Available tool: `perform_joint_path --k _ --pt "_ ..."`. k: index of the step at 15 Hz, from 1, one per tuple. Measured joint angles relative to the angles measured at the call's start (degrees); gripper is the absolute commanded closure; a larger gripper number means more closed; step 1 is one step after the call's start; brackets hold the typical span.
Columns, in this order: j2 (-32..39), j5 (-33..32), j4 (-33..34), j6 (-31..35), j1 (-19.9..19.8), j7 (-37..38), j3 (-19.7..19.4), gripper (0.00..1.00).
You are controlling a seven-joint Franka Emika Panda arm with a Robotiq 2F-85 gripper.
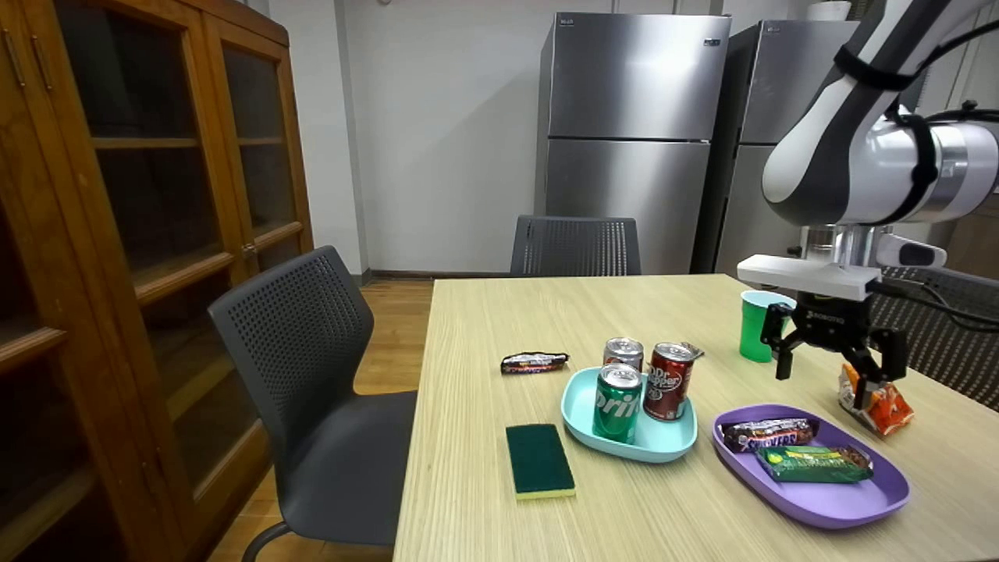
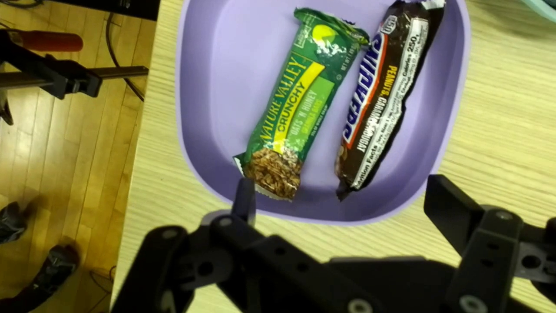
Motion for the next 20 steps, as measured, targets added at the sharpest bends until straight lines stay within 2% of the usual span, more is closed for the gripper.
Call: perform_joint_path --k 13,20 --pt "0.3 -0.38 1.32 0.19 -0.26 -0.37 0.1 0.0" --pt "2.77 0.51 7.03 0.39 -0.25 -0.31 1.47 0.0"
